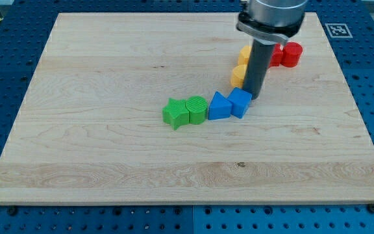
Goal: Push yellow heart above blue hexagon
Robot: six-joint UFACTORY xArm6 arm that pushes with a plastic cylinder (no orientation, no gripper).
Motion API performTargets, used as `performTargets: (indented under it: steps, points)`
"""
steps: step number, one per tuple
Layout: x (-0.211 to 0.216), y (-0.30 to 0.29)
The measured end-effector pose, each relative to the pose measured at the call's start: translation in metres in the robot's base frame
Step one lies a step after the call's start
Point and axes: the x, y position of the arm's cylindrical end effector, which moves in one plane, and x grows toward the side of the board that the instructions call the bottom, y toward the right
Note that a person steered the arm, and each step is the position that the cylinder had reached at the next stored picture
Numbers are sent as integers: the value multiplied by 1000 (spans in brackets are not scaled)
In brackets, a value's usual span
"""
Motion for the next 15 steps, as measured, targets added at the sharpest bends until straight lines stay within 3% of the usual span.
performTargets:
  steps: [3,8,15]
  points:
    - [-9,3]
    - [-6,59]
    - [-27,39]
